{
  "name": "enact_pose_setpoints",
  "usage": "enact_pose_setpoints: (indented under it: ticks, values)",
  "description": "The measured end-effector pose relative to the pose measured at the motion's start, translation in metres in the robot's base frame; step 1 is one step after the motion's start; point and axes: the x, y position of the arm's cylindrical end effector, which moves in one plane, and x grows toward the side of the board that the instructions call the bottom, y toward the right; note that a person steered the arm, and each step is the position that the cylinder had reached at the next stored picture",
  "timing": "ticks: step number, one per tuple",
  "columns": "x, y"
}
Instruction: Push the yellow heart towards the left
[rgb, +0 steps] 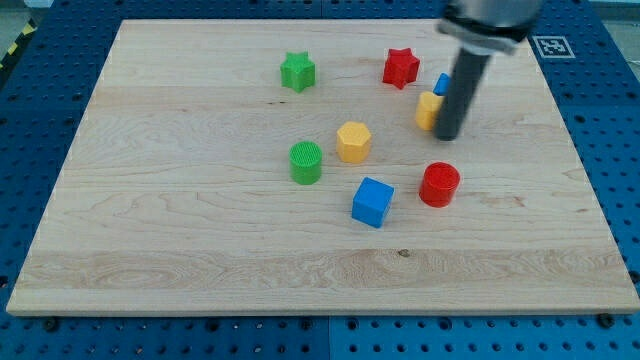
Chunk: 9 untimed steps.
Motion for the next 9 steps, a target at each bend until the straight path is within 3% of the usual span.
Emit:
enact_pose_setpoints:
  ticks: [1, 3, 7, 9]
  values:
    - [0.0, -0.029]
    - [0.002, 0.036]
    - [-0.05, 0.047]
    - [-0.012, -0.032]
